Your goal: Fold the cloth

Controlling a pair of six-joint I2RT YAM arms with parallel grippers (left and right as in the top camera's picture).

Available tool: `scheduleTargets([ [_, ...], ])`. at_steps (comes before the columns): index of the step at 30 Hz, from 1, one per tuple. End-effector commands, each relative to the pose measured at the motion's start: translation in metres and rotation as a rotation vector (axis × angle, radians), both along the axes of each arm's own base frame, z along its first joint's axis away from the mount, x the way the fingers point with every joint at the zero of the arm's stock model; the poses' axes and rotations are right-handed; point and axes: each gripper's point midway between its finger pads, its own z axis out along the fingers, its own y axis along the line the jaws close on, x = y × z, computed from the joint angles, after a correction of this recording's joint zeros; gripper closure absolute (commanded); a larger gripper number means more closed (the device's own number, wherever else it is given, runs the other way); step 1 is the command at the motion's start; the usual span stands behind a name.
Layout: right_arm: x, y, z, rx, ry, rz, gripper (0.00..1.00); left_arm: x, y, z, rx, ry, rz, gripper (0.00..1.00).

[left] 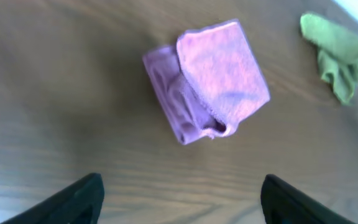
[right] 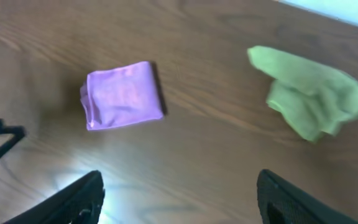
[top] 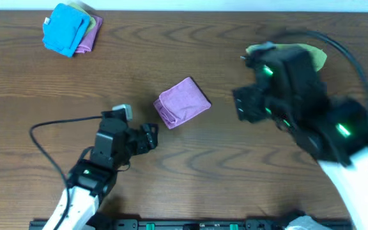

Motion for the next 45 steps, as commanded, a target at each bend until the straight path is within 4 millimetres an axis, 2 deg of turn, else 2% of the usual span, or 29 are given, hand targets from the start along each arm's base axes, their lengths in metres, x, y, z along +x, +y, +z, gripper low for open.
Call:
scheduleTargets([
  [1,-0.024,-0.032,0.025,-0.012,-0.085,-0.077,0.13,-0.005,-0.015,-0.021,-0.121,0.079,-0.009,0.08],
  [2,-0.035,-0.041,0.030,-0.017,-0.101,-0.089,0.09,-0.004,-0.018,-0.026,-0.132,0.086,-0.014,0.06],
  [3,-0.047,-0.050,0.033,-0.022,-0.114,-0.101,0.01,-0.002,-0.020,-0.031,-0.136,0.096,-0.021,0.06],
  [5,-0.067,-0.062,0.037,-0.014,-0.130,-0.107,0.01,-0.001,-0.025,-0.042,-0.145,0.126,-0.036,0.02],
  [10,-0.108,-0.083,0.043,0.028,-0.161,-0.131,0.01,0.012,-0.031,-0.064,-0.234,0.186,-0.045,0.03],
  [16,-0.129,-0.095,0.036,0.048,-0.130,-0.170,0.01,0.034,-0.028,-0.075,-0.329,0.187,0.003,0.05],
  [25,-0.129,-0.099,0.033,0.046,-0.119,-0.205,0.01,0.045,-0.040,-0.098,-0.402,0.264,0.000,0.04],
  [31,-0.129,-0.099,0.033,0.054,-0.118,-0.214,0.01,0.069,-0.052,-0.104,-0.423,0.289,-0.028,0.05],
  [39,-0.128,-0.099,0.029,0.057,-0.104,-0.225,0.01,0.092,-0.073,-0.122,-0.474,0.387,-0.095,0.00],
  [41,-0.119,-0.094,0.019,0.062,-0.091,-0.238,0.01,0.098,-0.076,-0.123,-0.482,0.384,-0.107,0.00],
  [45,-0.076,-0.071,-0.026,0.069,-0.066,-0.256,0.01,0.103,-0.077,-0.119,-0.478,0.364,-0.117,0.00],
])
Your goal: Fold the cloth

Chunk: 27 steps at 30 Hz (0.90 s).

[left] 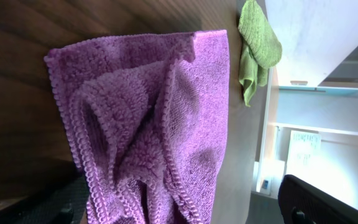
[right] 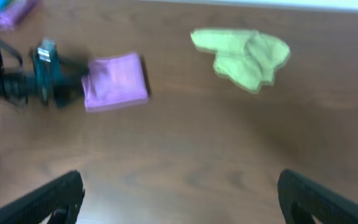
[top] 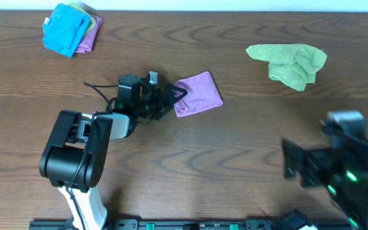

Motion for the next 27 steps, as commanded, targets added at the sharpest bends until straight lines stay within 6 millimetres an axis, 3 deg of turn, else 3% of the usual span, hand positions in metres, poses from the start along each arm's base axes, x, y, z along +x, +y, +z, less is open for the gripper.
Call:
scheduleTargets([
  [1,0.033,0.013,-0.050,-0.020,0.075,-0.042,0.04,-0.018,0.013,-0.054,0.091,0.131,0.044,0.01],
  [3,0.065,0.026,-0.075,-0.018,0.066,-0.053,0.14,-0.018,0.013,-0.053,0.090,0.130,0.040,0.01],
  [4,0.085,0.032,-0.090,-0.015,0.069,-0.066,0.29,-0.019,0.013,-0.053,0.087,0.131,0.038,0.01],
  [5,0.101,0.034,-0.102,-0.015,0.076,-0.082,0.57,-0.019,0.012,-0.053,0.084,0.132,0.034,0.01],
  [6,0.118,0.037,-0.116,-0.010,0.094,-0.094,0.93,-0.020,0.011,-0.052,0.079,0.133,0.029,0.01],
  [7,0.135,0.041,-0.131,0.002,0.121,-0.097,0.99,-0.020,0.011,-0.052,0.077,0.133,0.026,0.01],
  [11,0.193,0.060,-0.199,0.092,0.259,-0.067,0.99,-0.021,0.010,-0.051,0.072,0.134,0.021,0.01],
  [15,0.226,0.078,-0.249,0.172,0.374,-0.051,0.99,-0.023,0.008,-0.049,0.058,0.137,0.004,0.00],
  [20,0.251,0.094,-0.267,0.202,0.375,-0.028,0.99,-0.024,0.007,-0.049,0.053,0.137,-0.003,0.00],
  [27,0.263,0.100,-0.283,0.218,0.368,-0.014,0.98,-0.025,0.007,-0.048,0.051,0.137,-0.005,0.00],
])
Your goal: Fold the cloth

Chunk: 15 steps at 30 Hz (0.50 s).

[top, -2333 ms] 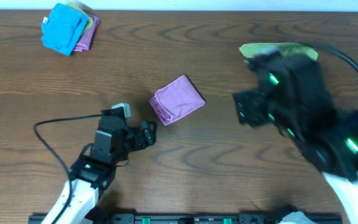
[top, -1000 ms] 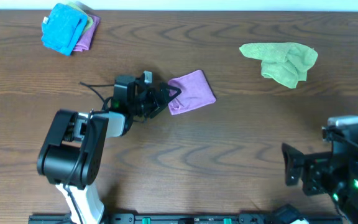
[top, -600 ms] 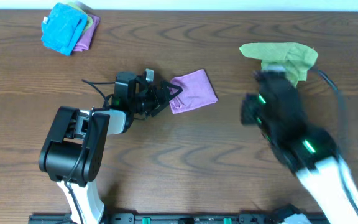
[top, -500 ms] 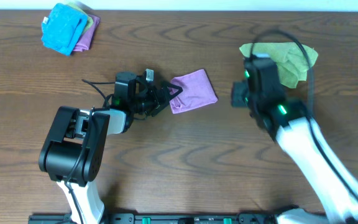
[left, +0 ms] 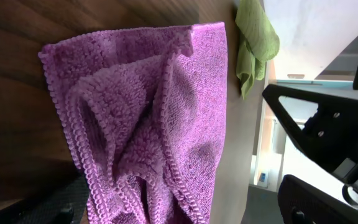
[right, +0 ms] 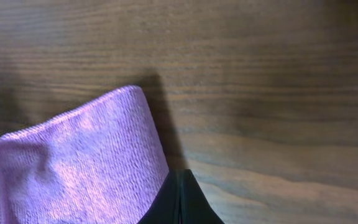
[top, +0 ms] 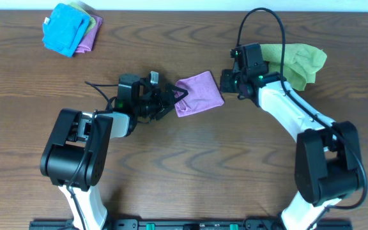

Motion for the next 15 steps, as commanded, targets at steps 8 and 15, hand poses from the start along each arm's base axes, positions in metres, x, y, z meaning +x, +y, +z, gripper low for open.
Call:
scheduleTargets([
  [8,0.010,0.015,-0.022,0.075,0.022,-0.012,0.98,-0.022,0.009,-0.049,0.070,0.134,0.021,0.00],
  [15,0.007,0.017,-0.038,0.072,0.056,-0.006,0.99,-0.022,0.010,-0.049,0.071,0.134,0.022,0.00],
])
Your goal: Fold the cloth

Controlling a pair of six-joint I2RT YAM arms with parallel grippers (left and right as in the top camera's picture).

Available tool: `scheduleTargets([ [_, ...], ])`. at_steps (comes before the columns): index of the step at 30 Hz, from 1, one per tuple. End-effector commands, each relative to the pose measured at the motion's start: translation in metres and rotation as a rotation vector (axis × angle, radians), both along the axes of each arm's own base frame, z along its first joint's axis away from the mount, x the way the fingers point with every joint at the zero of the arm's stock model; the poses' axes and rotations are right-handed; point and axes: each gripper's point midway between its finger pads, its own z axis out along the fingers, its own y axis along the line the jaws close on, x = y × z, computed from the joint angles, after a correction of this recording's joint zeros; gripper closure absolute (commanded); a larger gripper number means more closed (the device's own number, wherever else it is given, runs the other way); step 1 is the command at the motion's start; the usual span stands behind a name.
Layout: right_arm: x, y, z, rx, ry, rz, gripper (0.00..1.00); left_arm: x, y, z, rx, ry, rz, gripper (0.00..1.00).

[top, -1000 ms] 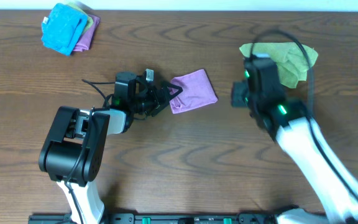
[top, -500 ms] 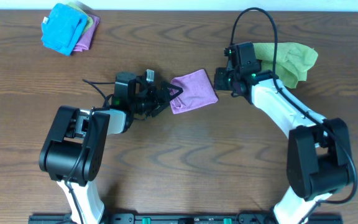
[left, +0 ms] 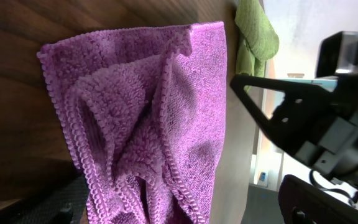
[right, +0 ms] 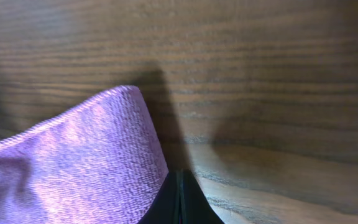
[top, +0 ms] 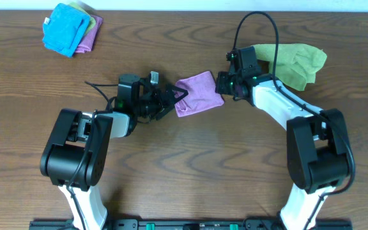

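Observation:
The purple cloth (top: 199,93) lies folded on the wooden table (top: 184,166), its layered edges bunched and facing the left wrist camera (left: 142,124). My left gripper (top: 175,98) reaches in low from the left. It is open, and the cloth's left end sits between its wide-apart fingers (left: 179,208). My right gripper (top: 223,84) is at the cloth's right edge. Its fingers are shut to a point (right: 180,196) against the cloth's corner (right: 92,162), and nothing shows between them.
A crumpled green cloth (top: 294,61) lies at the back right, just behind the right arm. A pile of folded cloths with a blue one (top: 66,29) on top sits at the back left corner. Cables trail from both arms.
The right gripper has moved slightly closer to the cloth's right corner, which looms larger in its wrist view. The left gripper and the cloth have not changed.
At first the cloth lay as a thick bundle mid-table, both grippers open and away from it. Then it lay flatter and further back-right, the left gripper around its left end and the right arm near the front. Later the right gripper was shut at its right edge.

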Motion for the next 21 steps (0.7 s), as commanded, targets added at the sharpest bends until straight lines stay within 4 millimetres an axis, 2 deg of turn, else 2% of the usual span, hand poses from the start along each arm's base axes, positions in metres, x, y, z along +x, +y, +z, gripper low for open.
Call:
scheduleTargets([
  [1,0.001,0.006,-0.006,0.016,0.014,-0.001,0.98,-0.022,0.010,-0.050,0.073,0.136,0.026,0.00],
  [10,0.002,0.012,-0.007,0.022,0.009,0.009,0.98,-0.025,0.008,-0.053,0.088,0.145,0.026,0.00],
  [17,-0.007,0.023,-0.025,0.032,0.056,0.036,0.99,-0.030,-0.001,-0.055,0.104,0.143,0.004,0.00],
  [21,-0.009,0.029,-0.026,0.041,0.059,0.048,0.99,-0.030,0.000,-0.056,0.110,0.135,0.002,0.00],
])
